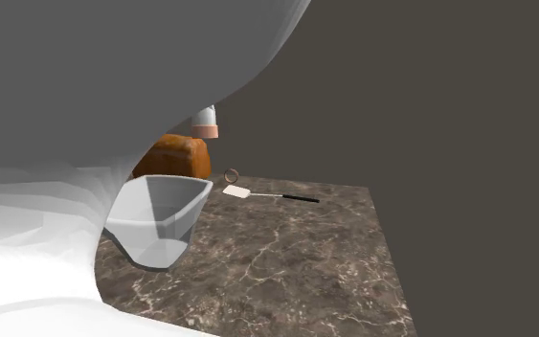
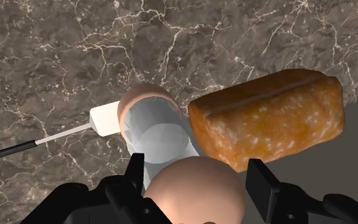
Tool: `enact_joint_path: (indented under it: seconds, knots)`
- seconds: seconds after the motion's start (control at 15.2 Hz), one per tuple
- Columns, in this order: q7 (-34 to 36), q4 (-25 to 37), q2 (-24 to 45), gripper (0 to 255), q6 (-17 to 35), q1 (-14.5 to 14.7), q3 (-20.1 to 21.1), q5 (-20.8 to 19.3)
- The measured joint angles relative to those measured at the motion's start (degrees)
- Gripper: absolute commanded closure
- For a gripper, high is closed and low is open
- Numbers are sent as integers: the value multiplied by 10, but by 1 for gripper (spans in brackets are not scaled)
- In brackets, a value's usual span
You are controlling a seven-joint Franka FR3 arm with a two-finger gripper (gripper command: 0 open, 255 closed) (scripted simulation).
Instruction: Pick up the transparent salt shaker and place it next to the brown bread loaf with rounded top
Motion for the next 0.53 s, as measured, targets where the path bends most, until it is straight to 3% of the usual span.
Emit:
enact_joint_path:
  seconds: [0.53]
  knots:
    - [-4,-77,-9,255,68,-14,-1,5]
